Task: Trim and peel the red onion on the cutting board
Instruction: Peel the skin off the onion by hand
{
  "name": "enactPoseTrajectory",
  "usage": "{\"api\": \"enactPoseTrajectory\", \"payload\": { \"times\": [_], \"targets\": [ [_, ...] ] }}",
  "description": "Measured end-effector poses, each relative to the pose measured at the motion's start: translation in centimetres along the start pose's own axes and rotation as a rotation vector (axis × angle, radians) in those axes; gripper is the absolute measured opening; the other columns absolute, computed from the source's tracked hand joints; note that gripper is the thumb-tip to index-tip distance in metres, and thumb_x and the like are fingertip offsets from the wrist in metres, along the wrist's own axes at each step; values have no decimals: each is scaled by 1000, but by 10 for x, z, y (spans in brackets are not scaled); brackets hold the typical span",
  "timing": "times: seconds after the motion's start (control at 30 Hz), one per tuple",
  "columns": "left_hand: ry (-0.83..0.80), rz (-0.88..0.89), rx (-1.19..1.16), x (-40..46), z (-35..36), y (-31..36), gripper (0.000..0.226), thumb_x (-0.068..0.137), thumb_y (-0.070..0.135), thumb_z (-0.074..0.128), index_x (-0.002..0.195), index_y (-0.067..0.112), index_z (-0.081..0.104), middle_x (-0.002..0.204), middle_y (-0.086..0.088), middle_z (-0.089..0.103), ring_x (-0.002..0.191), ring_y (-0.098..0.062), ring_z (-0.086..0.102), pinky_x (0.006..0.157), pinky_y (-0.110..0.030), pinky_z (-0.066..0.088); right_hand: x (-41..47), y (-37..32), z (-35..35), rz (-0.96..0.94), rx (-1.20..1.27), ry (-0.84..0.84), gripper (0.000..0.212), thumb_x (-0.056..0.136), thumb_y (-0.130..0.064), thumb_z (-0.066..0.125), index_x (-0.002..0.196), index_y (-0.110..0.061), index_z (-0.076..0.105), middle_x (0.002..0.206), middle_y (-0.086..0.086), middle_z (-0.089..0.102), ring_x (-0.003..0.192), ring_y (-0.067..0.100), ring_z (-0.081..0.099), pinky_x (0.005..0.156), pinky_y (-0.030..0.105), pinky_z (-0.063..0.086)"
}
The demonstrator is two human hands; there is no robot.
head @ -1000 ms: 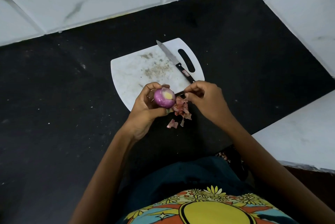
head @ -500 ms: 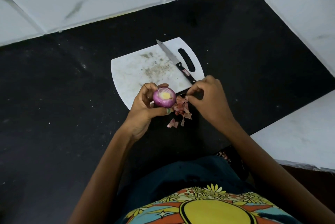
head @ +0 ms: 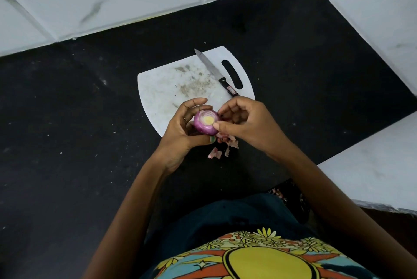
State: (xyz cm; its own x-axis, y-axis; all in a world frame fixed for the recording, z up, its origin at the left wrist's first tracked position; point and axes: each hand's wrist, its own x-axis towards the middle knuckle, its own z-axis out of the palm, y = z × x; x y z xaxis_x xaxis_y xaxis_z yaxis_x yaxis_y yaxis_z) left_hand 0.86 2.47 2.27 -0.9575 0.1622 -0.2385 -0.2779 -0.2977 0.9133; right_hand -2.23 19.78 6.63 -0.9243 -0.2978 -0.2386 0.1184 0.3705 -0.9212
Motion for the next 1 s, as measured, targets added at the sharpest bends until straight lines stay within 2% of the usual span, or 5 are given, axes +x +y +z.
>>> {"api": "enactPoseTrajectory", "payload": {
  "times": [0.23,0.53,0.73,0.87,1.0],
  "targets": [
    [-27,7,40,0,-2,3,69,60,-27,68,109,22,63,112,11,64,101,-9,63,79,-24,55,3,5,0,7,8,71,9,77,-1,70,86,-4,68,78,12,71,67,26,70,69,47,60],
    [-8,-17,23,-1,-1,3,69,58,-24,70,111,20,62,113,8,64,102,-11,63,80,-24,55,4,7,2,27,55,54,14,77,-4,73,88,-3,66,78,14,71,67,30,71,67,42,61],
    [25,-139,-234,-1,1,3,55,67,-2,66,117,20,61,109,-4,66,91,-16,67,74,-23,57,3,3,3,97,180,-1,13,89,-6,61,101,-7,66,86,8,70,73,17,70,64,23,59],
    [57,-186,-276,1,1,1,45,77,17,61,121,15,55,109,-12,68,94,-20,69,89,-33,55,-1,1,-1,57,187,-76,31,86,-4,66,116,-10,63,100,8,70,82,19,66,73,26,59],
    [40,-200,-261,2,0,0,52,81,35,53,126,9,50,104,-5,72,94,-17,70,86,-34,56,-4,-1,0,3,161,-83,43,83,-2,69,123,-11,59,107,6,68,83,15,64,78,28,58]
  ]
}}
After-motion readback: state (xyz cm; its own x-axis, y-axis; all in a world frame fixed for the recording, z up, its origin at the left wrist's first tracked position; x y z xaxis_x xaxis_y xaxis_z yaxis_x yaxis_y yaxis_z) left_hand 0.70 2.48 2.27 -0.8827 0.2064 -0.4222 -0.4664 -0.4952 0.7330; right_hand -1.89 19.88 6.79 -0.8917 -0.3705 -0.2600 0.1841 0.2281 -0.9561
